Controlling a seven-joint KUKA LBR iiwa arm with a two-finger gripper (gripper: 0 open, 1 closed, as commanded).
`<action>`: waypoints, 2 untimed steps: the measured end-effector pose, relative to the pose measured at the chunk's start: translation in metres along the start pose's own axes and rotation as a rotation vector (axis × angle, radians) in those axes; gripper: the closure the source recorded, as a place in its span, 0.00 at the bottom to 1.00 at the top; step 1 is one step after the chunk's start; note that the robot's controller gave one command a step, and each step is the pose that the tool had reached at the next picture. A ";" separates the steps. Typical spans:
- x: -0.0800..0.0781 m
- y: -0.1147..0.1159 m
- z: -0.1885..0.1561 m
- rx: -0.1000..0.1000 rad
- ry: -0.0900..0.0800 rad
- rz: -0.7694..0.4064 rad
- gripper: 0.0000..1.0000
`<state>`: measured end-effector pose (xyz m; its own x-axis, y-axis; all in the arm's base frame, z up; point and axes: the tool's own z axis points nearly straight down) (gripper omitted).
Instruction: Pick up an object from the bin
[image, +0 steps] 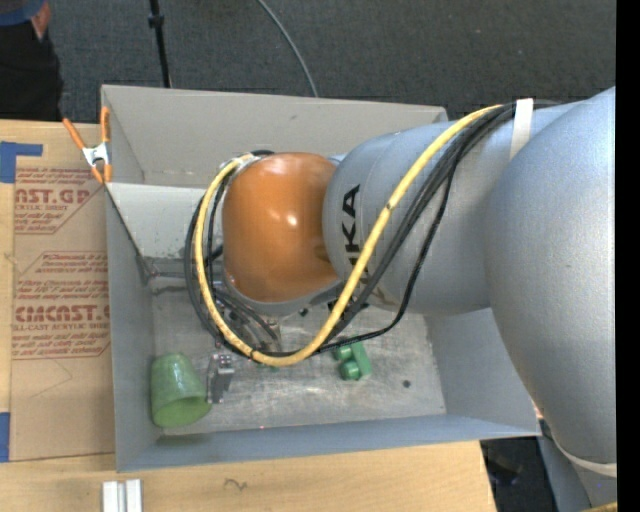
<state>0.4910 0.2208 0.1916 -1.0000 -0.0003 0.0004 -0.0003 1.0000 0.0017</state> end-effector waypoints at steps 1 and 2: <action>-0.020 0.013 0.112 0.022 0.031 -0.143 0.00; -0.021 0.013 0.109 0.018 0.023 -0.140 1.00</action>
Offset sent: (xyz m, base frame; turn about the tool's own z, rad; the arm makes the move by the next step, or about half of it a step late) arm 0.0196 0.0178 -0.1187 -0.1364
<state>0.5121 0.2337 0.0829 -0.9899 -0.1396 0.0239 -0.1400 0.9900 -0.0147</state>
